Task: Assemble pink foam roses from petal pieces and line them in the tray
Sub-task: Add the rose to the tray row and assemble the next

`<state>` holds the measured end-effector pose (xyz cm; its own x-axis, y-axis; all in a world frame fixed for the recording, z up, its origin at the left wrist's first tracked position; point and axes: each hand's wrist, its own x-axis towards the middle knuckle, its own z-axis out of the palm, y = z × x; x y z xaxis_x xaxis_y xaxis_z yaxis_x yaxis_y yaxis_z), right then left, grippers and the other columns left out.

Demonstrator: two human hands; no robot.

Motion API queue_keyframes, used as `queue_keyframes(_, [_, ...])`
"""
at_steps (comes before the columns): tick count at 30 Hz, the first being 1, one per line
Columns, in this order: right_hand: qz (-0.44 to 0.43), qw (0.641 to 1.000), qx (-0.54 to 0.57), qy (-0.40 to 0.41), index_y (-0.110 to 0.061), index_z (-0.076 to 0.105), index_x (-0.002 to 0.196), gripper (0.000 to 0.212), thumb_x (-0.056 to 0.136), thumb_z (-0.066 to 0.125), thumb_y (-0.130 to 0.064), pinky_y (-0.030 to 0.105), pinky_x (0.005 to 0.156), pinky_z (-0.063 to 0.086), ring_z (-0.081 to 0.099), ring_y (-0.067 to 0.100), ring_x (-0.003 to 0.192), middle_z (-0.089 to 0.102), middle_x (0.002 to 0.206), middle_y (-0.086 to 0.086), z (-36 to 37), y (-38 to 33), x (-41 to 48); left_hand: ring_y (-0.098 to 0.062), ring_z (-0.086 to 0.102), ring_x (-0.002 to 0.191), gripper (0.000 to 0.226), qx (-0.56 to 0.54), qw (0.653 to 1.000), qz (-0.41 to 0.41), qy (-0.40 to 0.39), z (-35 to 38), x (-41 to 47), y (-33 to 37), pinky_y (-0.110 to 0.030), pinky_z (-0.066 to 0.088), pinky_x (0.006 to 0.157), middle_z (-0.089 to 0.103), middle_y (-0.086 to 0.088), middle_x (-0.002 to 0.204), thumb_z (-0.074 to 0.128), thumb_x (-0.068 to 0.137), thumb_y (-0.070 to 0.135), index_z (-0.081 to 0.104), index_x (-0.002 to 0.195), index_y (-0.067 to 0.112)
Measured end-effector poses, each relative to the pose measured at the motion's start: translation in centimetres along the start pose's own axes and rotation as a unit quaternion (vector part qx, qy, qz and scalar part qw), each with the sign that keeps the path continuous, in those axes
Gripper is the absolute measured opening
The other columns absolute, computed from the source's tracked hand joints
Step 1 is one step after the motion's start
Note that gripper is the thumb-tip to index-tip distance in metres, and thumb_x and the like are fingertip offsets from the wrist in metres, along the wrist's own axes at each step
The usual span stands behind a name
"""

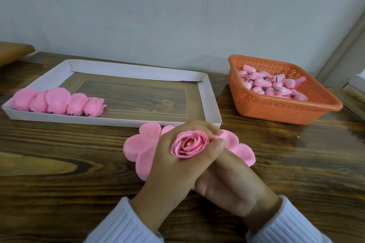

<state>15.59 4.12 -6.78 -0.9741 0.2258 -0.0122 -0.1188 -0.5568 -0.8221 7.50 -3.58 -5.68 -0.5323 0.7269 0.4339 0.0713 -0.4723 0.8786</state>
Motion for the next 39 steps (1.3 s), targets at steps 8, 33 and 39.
queue_keyframes(8, [0.000, 1.000, 0.003, -0.009, -0.019, 0.065, 0.121, 0.039, 0.086, 0.068, -0.037, 0.034, 0.099, 0.048, 0.057, 0.014, 0.119, 0.064, 0.121, -0.001, 0.23, -0.05, -0.04, -0.009, 0.065, 0.100, 0.012, 0.010, 1.000, 0.015, -0.023, -0.01, 0.11, -0.51, -0.017, 0.049, 0.082, 0.070, 0.006, 0.099, 0.071, 0.066, 0.024, 0.069, 0.077, 0.020])
queue_keyframes(33, [0.011, 0.999, -0.012, 0.049, -0.004, 0.056, 0.127, 0.045, 0.091, 0.053, -0.031, 0.042, 0.091, 0.044, 0.056, 0.027, 0.104, 0.056, 0.114, 0.019, 0.07, 0.18, 0.18, -0.006, 0.068, 0.088, 0.007, -0.013, 0.999, -0.044, -0.003, -0.42, 0.41, -0.96, -0.022, 0.052, 0.067, 0.071, 0.009, 0.088, 0.070, 0.065, 0.036, 0.069, 0.068, 0.030])
queue_keyframes(39, [-0.011, 1.000, 0.017, 0.012, -0.004, 0.052, 0.130, 0.044, 0.090, 0.054, -0.022, 0.040, 0.095, 0.048, 0.059, 0.025, 0.114, 0.061, 0.123, 0.012, 0.10, 0.05, -0.19, -0.005, 0.066, 0.086, 0.004, -0.010, 1.000, 0.015, 0.005, -0.26, 0.25, -0.75, -0.018, 0.051, 0.073, 0.069, 0.009, 0.084, 0.070, 0.068, 0.027, 0.067, 0.071, 0.028])
